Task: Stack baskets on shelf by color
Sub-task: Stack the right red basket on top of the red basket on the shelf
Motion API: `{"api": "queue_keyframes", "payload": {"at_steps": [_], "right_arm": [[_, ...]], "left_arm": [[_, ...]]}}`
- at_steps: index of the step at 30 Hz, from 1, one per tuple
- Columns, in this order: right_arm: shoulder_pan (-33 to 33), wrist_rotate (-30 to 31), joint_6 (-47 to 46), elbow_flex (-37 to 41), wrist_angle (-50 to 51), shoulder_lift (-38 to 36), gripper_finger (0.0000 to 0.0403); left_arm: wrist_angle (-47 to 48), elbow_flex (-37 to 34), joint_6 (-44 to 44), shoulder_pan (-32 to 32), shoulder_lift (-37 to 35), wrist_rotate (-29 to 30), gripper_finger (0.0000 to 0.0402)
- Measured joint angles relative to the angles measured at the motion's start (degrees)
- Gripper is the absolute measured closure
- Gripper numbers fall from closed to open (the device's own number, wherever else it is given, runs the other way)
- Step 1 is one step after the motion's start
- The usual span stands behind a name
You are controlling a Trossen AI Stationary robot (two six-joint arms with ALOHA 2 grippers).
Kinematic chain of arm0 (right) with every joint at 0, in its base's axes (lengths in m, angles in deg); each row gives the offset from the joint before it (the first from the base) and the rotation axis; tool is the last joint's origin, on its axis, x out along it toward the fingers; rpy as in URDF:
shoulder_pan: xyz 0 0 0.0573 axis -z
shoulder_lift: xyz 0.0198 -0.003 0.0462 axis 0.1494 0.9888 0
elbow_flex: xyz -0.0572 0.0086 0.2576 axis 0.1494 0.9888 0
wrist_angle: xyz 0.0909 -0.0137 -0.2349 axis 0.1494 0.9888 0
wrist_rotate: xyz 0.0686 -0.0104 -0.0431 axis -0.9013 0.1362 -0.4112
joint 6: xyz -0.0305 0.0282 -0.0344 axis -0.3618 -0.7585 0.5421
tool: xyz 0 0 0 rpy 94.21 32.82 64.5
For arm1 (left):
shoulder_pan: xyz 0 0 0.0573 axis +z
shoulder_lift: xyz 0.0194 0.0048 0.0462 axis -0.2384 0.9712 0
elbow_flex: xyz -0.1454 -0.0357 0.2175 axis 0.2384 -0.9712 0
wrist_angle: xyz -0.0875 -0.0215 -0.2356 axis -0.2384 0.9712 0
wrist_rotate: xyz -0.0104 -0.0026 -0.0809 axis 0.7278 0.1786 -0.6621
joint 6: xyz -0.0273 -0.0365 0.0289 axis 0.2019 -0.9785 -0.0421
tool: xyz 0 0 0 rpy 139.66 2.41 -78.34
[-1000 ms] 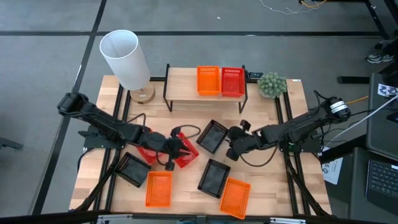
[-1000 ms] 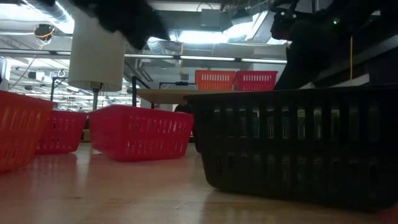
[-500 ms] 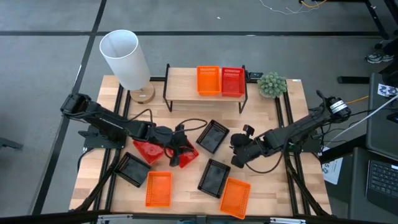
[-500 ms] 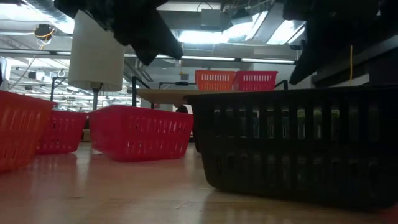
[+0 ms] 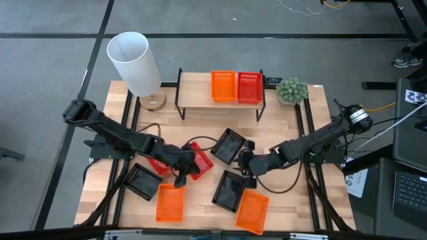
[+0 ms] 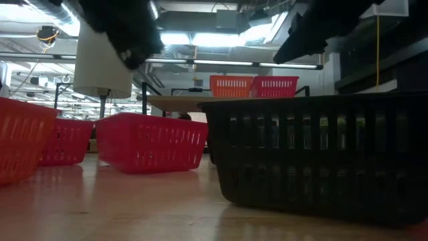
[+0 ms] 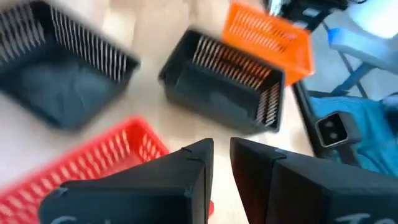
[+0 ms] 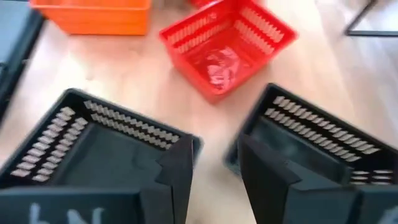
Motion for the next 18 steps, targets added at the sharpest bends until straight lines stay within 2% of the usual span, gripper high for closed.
{"api": "queue_keyframes", "payload": {"at_steps": [3,5,12,15,18], "right_arm": [[0.01,2.97,-2.2,-1.3,4.16,-0.45,0.0274],[0.01,2.92,-1.76,-1.47,4.72,-0.64,0.0274],[2.02,-9.63,10.79,-1.49,-9.19,4.28,0.0274],[4.13,-13.55,16.19,-1.51,-16.06,8.94,0.0274],[6.08,-15.97,18.67,-2.95,-18.0,13.79,0.0274]], "left_arm": [[1.22,-0.07,-3.15,0.02,3.4,1.53,0.0355],[2.24,1.21,-3.8,-0.28,4.65,2.93,0.0355],[15.08,5.13,1.08,-0.66,3.49,3.24,0.0355],[20.28,6.2,5.14,-1.15,0.69,6.56,0.0355],[20.93,6.49,8.78,-1.87,-1.7,8.93,0.0355]]}}
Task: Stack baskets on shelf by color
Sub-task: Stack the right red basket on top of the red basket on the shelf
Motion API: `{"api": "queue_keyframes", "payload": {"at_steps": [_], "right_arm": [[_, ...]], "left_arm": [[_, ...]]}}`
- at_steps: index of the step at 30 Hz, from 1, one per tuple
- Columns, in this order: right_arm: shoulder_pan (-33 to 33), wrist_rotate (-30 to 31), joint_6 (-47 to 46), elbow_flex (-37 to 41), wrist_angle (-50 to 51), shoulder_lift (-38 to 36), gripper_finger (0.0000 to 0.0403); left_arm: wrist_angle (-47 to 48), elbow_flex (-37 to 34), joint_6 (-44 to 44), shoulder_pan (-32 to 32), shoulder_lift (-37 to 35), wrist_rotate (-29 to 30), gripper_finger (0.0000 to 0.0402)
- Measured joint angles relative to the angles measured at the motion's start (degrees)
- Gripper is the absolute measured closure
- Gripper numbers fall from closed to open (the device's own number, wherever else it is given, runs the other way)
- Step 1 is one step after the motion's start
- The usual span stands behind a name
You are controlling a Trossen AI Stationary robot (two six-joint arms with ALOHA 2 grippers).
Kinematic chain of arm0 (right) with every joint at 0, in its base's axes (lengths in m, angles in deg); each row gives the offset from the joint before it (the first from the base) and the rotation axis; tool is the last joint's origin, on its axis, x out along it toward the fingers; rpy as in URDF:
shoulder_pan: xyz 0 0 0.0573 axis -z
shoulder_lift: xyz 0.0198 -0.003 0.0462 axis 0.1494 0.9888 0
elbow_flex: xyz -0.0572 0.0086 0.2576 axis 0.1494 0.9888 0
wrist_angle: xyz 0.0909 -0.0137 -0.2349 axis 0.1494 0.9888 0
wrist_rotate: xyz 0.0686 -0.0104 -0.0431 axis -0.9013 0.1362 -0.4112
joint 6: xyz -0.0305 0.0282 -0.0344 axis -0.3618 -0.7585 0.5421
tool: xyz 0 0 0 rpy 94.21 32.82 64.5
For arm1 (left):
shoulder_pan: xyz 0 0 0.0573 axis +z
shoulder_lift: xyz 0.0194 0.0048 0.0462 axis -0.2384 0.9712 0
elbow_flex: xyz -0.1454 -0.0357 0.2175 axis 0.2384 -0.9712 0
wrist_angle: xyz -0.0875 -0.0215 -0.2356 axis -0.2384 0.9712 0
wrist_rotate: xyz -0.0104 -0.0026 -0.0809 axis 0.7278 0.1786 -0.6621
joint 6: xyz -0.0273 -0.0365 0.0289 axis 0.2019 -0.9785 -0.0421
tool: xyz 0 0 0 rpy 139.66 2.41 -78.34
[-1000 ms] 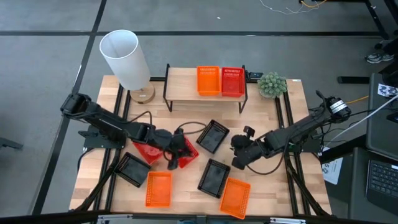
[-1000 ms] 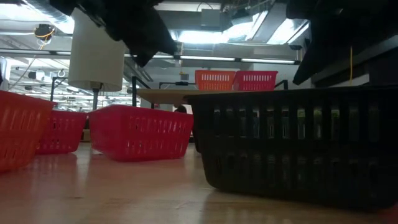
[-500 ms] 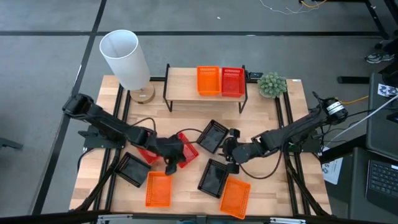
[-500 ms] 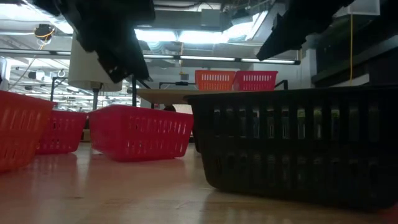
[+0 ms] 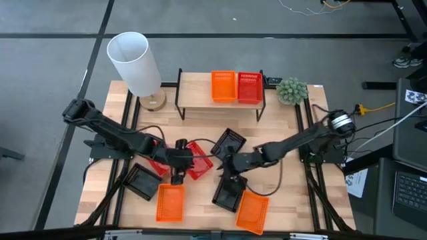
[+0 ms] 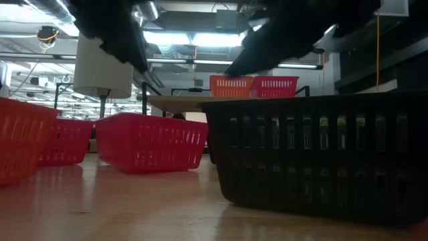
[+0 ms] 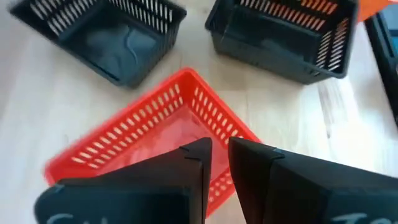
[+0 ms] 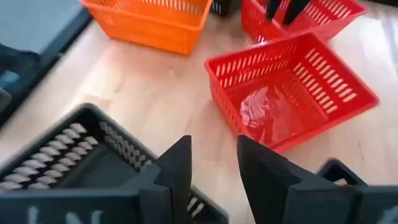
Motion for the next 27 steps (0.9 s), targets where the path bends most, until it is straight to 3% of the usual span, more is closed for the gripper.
{"api": "queue_keyframes", "payload": {"at_steps": [7,14,27], "right_arm": [[1.86,-0.22,8.72,-9.78,2.67,10.13,0.0274],[1.79,-0.29,11.14,-20.49,14.4,17.16,0.0274],[3.12,2.84,11.24,-21.27,15.28,19.47,0.0278]], "left_arm": [[1.23,-0.02,5.02,-2.08,-7.97,7.21,0.0355],[2.43,-0.02,9.8,-3.29,-13.67,14.14,0.0355],[2.47,-0.09,10.25,-3.23,-14.8,14.87,0.0355]]}}
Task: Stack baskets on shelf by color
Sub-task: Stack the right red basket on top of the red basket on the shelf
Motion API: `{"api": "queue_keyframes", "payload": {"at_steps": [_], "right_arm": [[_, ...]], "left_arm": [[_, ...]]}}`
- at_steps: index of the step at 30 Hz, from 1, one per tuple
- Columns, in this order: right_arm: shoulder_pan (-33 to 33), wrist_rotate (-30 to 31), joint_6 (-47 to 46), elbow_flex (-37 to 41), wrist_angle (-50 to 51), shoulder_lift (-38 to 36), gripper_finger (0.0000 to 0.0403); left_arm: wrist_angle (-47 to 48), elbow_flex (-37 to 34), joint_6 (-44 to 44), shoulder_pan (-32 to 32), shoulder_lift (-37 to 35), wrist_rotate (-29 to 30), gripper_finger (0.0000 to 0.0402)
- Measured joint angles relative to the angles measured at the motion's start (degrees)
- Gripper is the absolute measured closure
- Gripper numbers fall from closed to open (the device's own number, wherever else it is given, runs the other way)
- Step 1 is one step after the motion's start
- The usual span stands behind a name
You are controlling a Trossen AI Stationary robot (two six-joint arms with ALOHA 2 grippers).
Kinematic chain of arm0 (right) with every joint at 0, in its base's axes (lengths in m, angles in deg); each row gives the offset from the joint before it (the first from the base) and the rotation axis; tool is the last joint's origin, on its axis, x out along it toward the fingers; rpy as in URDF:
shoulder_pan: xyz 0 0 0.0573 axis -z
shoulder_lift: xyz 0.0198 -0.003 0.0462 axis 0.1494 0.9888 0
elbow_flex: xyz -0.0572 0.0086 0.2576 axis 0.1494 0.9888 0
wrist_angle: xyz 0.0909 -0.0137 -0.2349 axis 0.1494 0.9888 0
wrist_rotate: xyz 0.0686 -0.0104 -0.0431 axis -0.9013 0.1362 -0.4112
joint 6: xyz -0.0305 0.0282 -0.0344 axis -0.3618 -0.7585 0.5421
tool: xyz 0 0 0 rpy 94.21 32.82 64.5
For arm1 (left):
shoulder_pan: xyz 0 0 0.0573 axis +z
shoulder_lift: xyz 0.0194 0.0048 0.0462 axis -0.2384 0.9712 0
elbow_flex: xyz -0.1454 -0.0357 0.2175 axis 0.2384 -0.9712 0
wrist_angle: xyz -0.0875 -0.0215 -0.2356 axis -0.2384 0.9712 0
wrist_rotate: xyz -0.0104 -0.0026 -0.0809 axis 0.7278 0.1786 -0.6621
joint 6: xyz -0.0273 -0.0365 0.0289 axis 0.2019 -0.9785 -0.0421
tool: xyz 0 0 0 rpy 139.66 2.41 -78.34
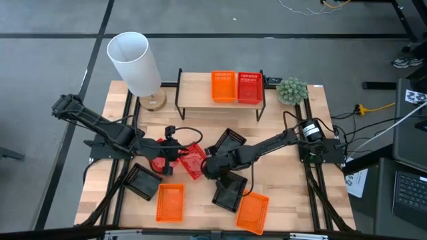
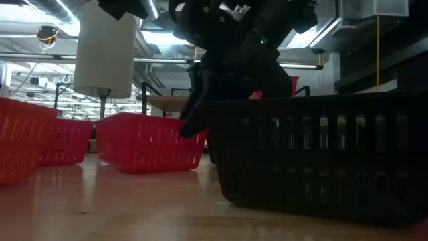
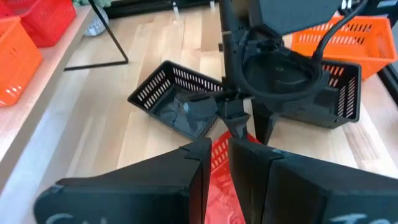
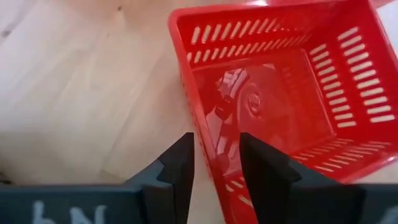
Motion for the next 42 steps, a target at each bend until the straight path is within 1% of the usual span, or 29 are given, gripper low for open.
{"api": "queue_keyframes", "payload": {"at_steps": [3,5,7,8,9,11,14,18,21,24,28,30,32,33,35,38,40,42], "right_arm": [[-0.04,-0.02,-1.19,0.0,0.04,0.0,0.0306],[-0.08,-0.02,-2.26,0.0,0.73,0.0,0.0339],[-0.12,0.14,-3.28,0.0,1.16,-0.01,0.0381],[-0.19,0.74,-3.31,0.0,1.4,-0.14,0.0389],[-0.27,1.57,-3.36,-0.07,1.61,-0.31,0.039],[-0.56,3.45,-3.41,-1.56,5.08,-0.75,0.0395],[-1.39,4.15,-3.55,-6.24,12.4,-1.42,0.0397],[-3.58,9.39,-3.99,-13.87,25.42,-1.92,0.0399],[-4.95,14.7,-8.83,-19.44,38.33,-1.92,0.0399],[-6.13,15.37,-13.97,-23.69,49.86,-1.96,0.04],[-9.34,15.55,-20.01,-28.34,61.63,-2.58,0.0401],[-11.1,19.09,-23.46,-30.14,68.47,-3.14,0.0401],[-12.36,24.53,-28.09,-30.62,74.55,-4.2,0.0401],[-12.85,26.26,-30.25,-30.62,76.97,-4.97,0.0401],[-13.46,28.25,-33.21,-29.56,76.33,-7.7,0.0401],[-14.45,28.68,-34.08,-27.83,76.53,-11.82,0.0401],[-14.88,31.06,-35.4,-26.66,76.62,-14.95,0.0401],[-15.02,34.79,-35.58,-25.41,76.8,-18.84,0.0401]], "left_arm": [[-0.24,0.0,0.0,0.0,-0.03,0.0,0.0355],[-0.22,0.0,0.0,0.0,-0.03,0.13,0.0355],[-0.22,0.0,0.04,0.0,-0.03,0.81,0.0355],[-0.19,0.0,0.04,0.0,-0.03,1.4,0.0355],[-0.19,0.0,0.06,0.0,-0.03,2.06,0.0355],[-0.19,0.0,0.11,0.0,-0.03,3.48,0.0355],[-0.15,0.0,0.11,0.0,-0.03,5.24,0.0355],[-0.15,0.0,0.11,0.0,-0.03,6.34,0.0355],[-0.19,0.0,0.09,0.0,-0.03,6.37,0.0355],[-0.22,0.0,-0.04,-0.02,-0.03,6.37,0.0355],[-0.16,0.0,-0.03,0.0,-0.03,6.39,0.0355],[-0.17,0.0,-0.02,-0.02,-0.03,6.37,0.0355],[-0.18,0.0,-0.02,-0.02,-0.03,6.37,0.0355],[-0.18,0.0,-0.02,-0.02,-0.03,6.37,0.0355],[-0.14,0.0,-0.04,-0.02,-0.03,6.36,0.0355],[-0.14,0.0,-0.04,0.0,-0.02,6.35,0.0355],[-0.07,0.0,-0.05,0.0,-0.03,6.39,0.0355],[-0.02,0.0,-0.04,0.0,-0.03,6.37,0.0355]]}}
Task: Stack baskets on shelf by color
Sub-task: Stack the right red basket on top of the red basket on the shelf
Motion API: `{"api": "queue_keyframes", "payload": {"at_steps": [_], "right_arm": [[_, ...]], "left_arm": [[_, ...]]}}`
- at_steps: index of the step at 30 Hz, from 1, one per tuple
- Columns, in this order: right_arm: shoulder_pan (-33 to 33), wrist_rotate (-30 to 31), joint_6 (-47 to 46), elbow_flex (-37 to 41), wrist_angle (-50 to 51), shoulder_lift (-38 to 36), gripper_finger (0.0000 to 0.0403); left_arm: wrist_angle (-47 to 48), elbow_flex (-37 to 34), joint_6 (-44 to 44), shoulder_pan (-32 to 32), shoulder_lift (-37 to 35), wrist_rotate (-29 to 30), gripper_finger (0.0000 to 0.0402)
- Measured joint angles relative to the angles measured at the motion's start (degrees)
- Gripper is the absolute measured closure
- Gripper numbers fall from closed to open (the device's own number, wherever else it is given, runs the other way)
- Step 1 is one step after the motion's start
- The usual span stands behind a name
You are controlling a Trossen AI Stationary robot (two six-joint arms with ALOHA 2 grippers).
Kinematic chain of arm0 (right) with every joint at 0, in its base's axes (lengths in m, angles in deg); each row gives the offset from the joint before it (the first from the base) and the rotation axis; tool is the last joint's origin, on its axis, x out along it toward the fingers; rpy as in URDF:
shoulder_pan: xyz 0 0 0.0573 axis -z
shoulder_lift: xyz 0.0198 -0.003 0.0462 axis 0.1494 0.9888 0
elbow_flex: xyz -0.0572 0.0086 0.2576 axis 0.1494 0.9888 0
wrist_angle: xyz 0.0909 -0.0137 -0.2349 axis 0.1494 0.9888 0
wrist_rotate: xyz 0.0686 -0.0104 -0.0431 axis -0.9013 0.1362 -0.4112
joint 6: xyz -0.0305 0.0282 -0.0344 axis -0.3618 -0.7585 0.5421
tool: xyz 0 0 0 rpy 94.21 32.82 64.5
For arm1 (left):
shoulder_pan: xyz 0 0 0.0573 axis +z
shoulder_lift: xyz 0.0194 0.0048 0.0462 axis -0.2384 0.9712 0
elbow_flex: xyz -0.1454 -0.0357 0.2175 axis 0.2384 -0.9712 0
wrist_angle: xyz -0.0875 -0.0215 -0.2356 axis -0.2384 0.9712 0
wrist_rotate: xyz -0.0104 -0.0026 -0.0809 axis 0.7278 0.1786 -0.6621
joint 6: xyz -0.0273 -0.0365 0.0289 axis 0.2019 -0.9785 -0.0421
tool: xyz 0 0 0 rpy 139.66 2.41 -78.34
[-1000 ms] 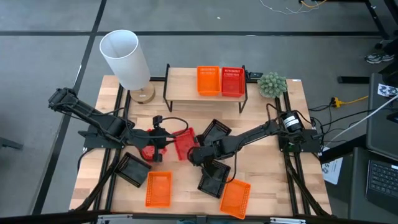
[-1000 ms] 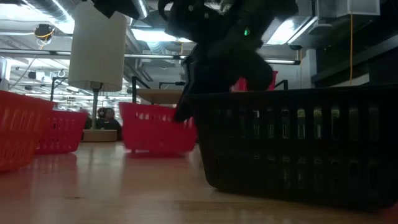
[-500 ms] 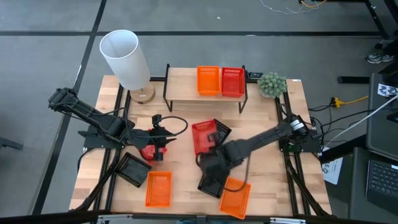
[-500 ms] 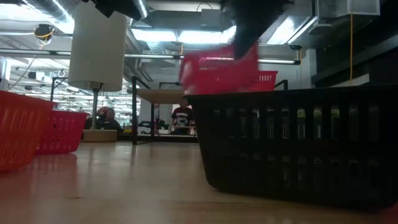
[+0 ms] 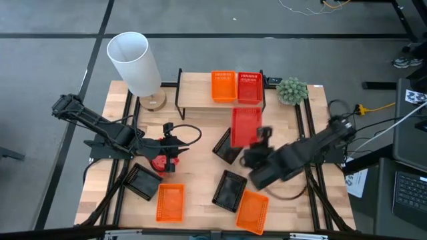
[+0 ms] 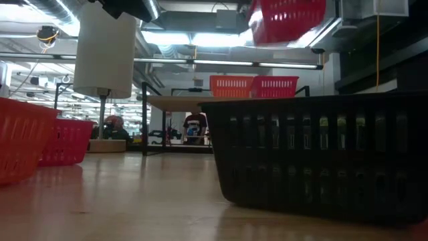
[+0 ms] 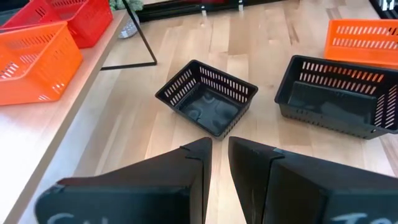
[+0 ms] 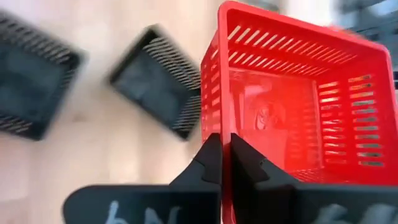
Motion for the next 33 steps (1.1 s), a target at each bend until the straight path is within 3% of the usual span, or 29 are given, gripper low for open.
{"api": "queue_keyframes", "payload": {"at_steps": [7,13,16,24,27,33], "right_arm": [[2.92,14.34,-2.72,7.54,-0.85,-14.76,0.0401],[10.01,15.52,6.43,16.91,-13.21,-24.92,0.0398],[15.58,10.67,16.41,22.56,-23.33,-29.01,0.0401],[34.7,-11.87,39.64,33.09,-49.97,-32.62,0.0401],[41.4,-19.38,41.76,34.26,-52.1,-31.32,0.0401],[50.37,-28.31,45.29,34.87,-47.54,-28.84,0.0401]], "left_arm": [[-0.02,0.0,0.0,0.0,0.0,-0.01,0.0355],[-0.03,0.0,0.0,0.75,0.0,-0.02,0.0355],[-0.15,0.0,0.0,1.64,0.0,-0.04,0.0355],[0.04,-0.04,-0.28,3.84,1.63,-0.13,0.0355],[-0.14,-0.07,-0.35,3.9,1.88,-0.52,0.0355],[-0.13,-0.07,-0.39,3.89,1.88,-0.63,0.0355]]}}
